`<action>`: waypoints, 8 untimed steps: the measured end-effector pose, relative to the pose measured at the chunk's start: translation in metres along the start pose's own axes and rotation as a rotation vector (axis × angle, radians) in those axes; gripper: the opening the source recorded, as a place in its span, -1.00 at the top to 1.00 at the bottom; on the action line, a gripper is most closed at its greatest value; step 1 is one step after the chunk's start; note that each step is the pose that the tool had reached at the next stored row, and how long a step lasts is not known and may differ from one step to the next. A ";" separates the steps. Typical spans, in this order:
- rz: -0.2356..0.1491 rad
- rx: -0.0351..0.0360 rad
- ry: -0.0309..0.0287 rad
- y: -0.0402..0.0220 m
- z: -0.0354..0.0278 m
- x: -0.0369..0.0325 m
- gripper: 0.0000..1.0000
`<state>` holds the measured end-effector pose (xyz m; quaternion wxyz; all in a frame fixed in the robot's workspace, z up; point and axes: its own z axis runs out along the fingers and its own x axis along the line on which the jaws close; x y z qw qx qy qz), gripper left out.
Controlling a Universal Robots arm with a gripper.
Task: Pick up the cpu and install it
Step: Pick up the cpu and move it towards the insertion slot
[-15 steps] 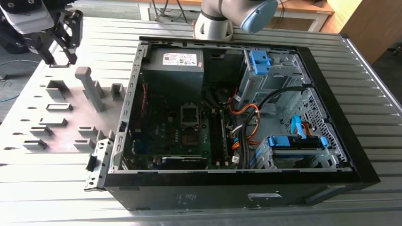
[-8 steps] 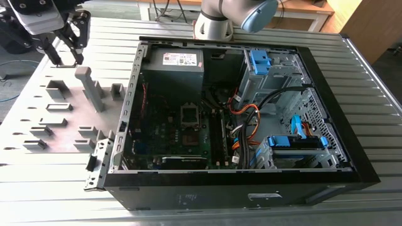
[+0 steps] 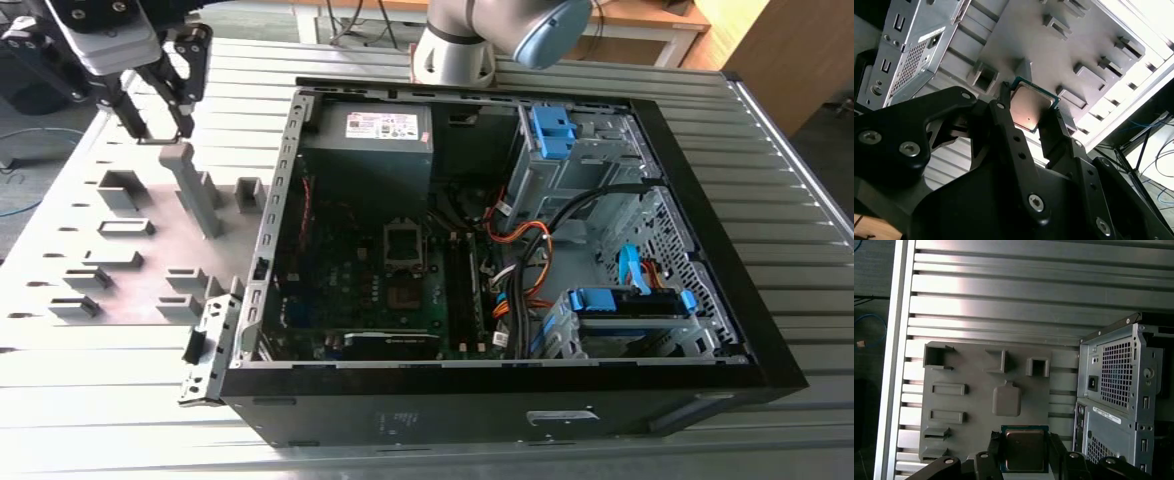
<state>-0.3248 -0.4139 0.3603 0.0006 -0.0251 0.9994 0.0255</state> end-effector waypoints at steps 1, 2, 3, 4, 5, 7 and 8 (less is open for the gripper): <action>0.000 0.0000 0.0001 -0.0001 0.0000 -0.0025 0.05; 0.000 0.0001 0.0002 -0.0003 0.0000 -0.0051 0.05; 0.000 0.0000 0.0003 -0.0004 0.0000 -0.0081 0.05; 0.000 0.0000 0.0004 -0.0006 0.0000 -0.0108 0.05; 0.000 -0.0001 0.0004 -0.0007 0.0000 -0.0136 0.05; 0.000 0.0000 0.0007 -0.0010 0.0000 -0.0193 0.05; 0.000 0.0000 0.0009 -0.0011 0.0000 -0.0221 0.05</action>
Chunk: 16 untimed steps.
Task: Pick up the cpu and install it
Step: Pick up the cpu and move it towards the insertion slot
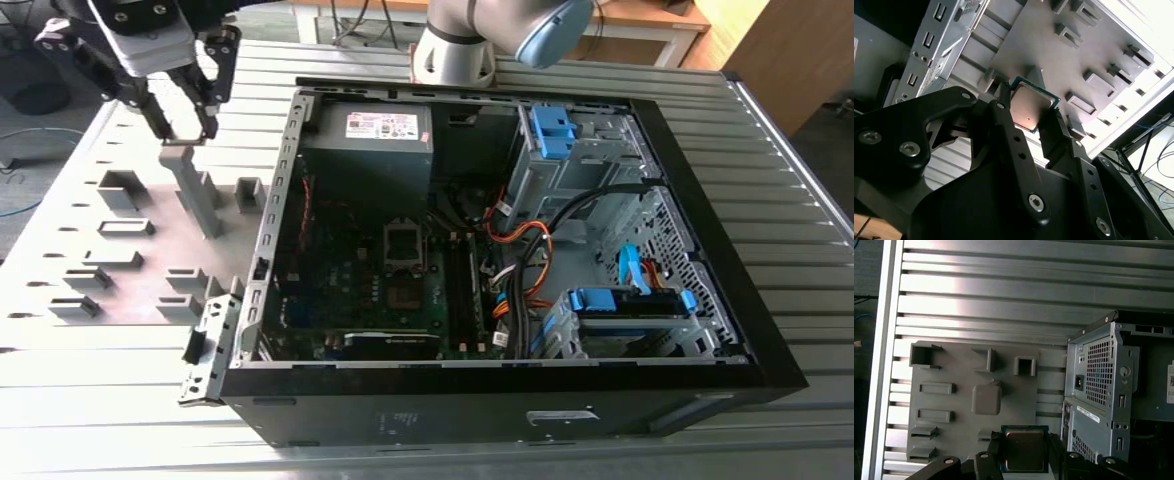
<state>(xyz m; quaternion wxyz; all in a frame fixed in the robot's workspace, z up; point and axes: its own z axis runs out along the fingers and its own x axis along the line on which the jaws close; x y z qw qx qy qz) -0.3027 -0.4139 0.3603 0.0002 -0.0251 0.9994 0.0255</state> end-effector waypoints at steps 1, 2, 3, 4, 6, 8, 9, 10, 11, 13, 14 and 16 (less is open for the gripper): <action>0.000 0.0000 0.0001 -0.0002 0.0000 -0.0031 0.05; 0.000 0.0000 0.0002 -0.0003 0.0000 -0.0060 0.05; 0.000 -0.0001 0.0003 -0.0005 0.0001 -0.0089 0.05; 0.000 -0.0001 0.0004 -0.0006 0.0001 -0.0118 0.05; 0.000 -0.0001 0.0007 -0.0009 0.0001 -0.0178 0.05; 0.000 0.0000 0.0011 -0.0012 0.0000 -0.0239 0.05; 0.000 -0.0001 0.0012 -0.0014 0.0000 -0.0269 0.05; 0.000 -0.0001 0.0012 -0.0015 0.0001 -0.0298 0.05; 0.000 -0.0001 0.0013 -0.0017 0.0001 -0.0328 0.05; 0.000 -0.0002 0.0016 -0.0020 0.0001 -0.0394 0.05; 0.000 -0.0001 0.0019 -0.0022 0.0001 -0.0430 0.05; 0.000 0.0000 0.0023 -0.0025 0.0001 -0.0503 0.05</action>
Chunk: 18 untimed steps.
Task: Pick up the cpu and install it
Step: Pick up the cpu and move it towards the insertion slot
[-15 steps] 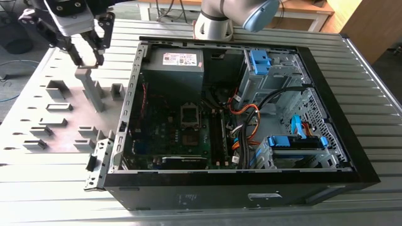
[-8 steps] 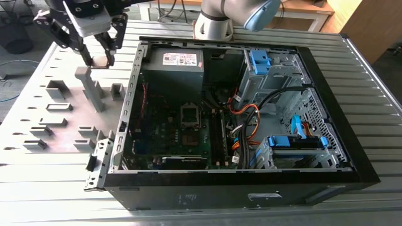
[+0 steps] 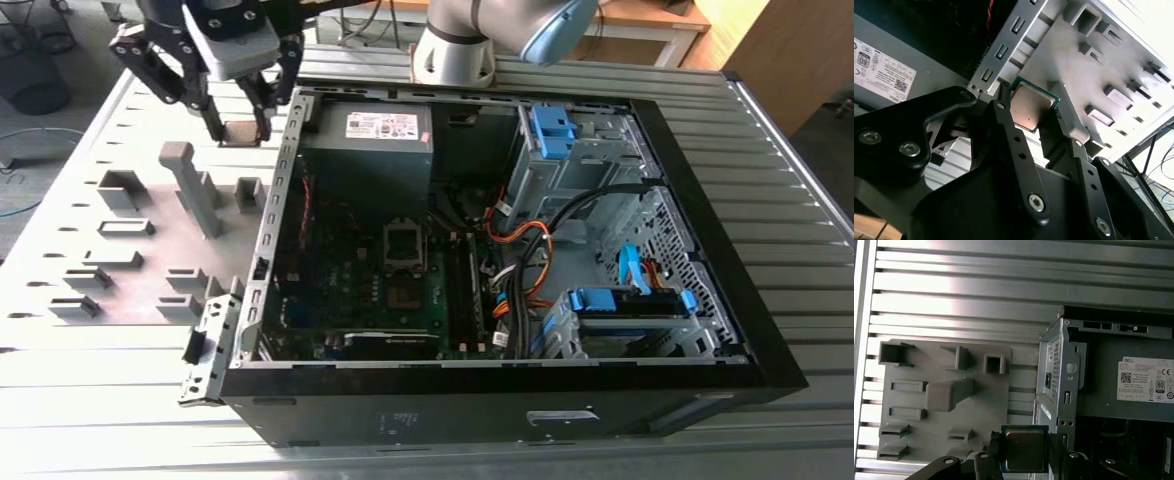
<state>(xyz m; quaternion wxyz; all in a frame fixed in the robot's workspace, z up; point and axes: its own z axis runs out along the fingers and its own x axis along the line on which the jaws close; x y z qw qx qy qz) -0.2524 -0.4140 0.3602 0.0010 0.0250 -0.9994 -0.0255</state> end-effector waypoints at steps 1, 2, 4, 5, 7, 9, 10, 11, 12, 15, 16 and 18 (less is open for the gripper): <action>0.000 -0.0001 0.0001 -0.0002 0.0000 -0.0035 0.05; 0.000 -0.0002 0.0001 -0.0003 0.0001 -0.0070 0.05; 0.000 -0.0002 0.0005 -0.0007 0.0000 -0.0137 0.05; 0.000 -0.0001 0.0007 -0.0008 0.0000 -0.0171 0.05; 0.000 -0.0001 0.0010 -0.0012 0.0000 -0.0238 0.05; 0.000 -0.0002 0.0011 -0.0015 0.0001 -0.0301 0.05; 0.000 -0.0002 0.0012 -0.0017 0.0001 -0.0332 0.05; 0.000 -0.0002 0.0013 -0.0018 0.0001 -0.0362 0.05; 0.000 -0.0002 0.0014 -0.0019 0.0001 -0.0391 0.05; 0.000 -0.0001 0.0017 -0.0024 0.0000 -0.0479 0.05; 0.000 -0.0002 0.0017 -0.0026 0.0001 -0.0508 0.05; 0.000 -0.0002 0.0018 -0.0028 0.0001 -0.0564 0.05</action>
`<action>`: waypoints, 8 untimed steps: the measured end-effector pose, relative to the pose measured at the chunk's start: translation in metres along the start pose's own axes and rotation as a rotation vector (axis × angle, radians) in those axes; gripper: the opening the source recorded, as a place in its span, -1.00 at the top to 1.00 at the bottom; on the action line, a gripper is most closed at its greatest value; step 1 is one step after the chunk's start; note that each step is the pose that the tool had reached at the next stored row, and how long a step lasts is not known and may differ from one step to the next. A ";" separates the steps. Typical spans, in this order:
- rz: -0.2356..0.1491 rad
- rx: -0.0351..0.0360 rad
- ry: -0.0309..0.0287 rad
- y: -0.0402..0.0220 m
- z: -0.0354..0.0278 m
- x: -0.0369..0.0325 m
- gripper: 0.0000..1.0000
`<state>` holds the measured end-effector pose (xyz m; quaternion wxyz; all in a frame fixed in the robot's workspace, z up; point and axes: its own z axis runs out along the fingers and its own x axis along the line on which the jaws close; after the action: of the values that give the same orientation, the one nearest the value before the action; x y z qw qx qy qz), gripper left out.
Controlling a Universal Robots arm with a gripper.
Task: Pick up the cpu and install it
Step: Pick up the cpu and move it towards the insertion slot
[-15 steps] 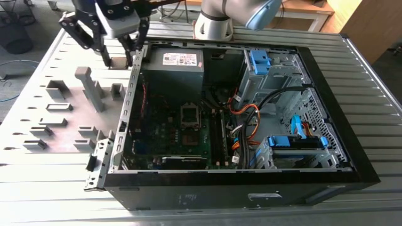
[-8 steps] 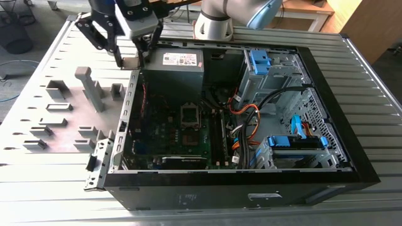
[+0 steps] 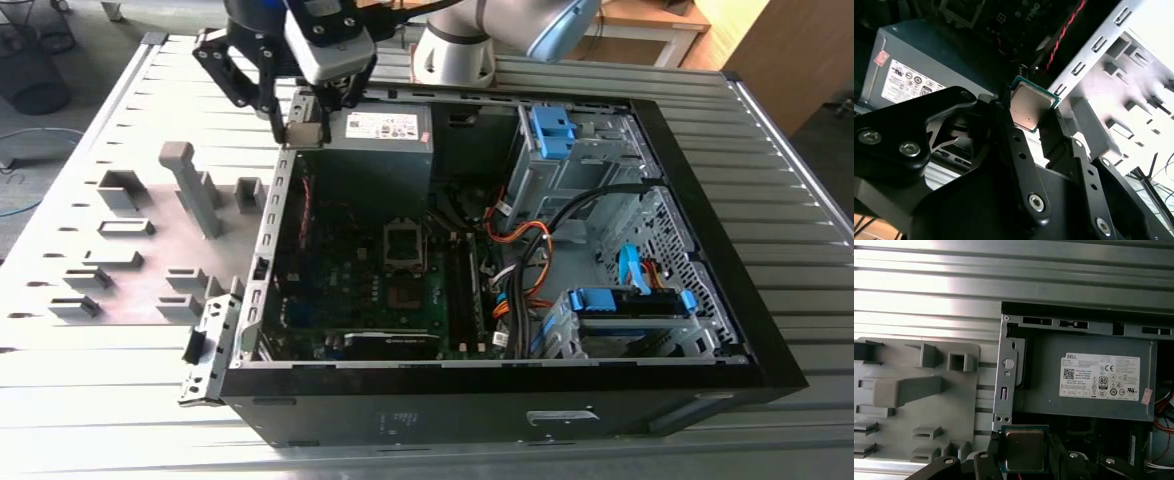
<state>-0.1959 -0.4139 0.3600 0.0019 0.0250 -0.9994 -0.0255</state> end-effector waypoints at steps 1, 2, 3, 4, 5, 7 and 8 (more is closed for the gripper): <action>0.000 0.0000 0.0000 -0.0002 0.0000 -0.0032 0.05; 0.000 0.0000 0.0001 -0.0003 0.0000 -0.0061 0.05; 0.000 -0.0001 0.0001 -0.0005 0.0000 -0.0092 0.05; 0.000 0.0000 0.0002 -0.0006 0.0000 -0.0122 0.05; 0.000 0.0000 0.0002 -0.0008 0.0000 -0.0151 0.05; 0.000 -0.0001 0.0002 -0.0010 0.0000 -0.0208 0.05; 0.000 0.0000 0.0002 -0.0012 0.0000 -0.0238 0.05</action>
<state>-0.1720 -0.4140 0.3598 0.0020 0.0250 -0.9994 -0.0255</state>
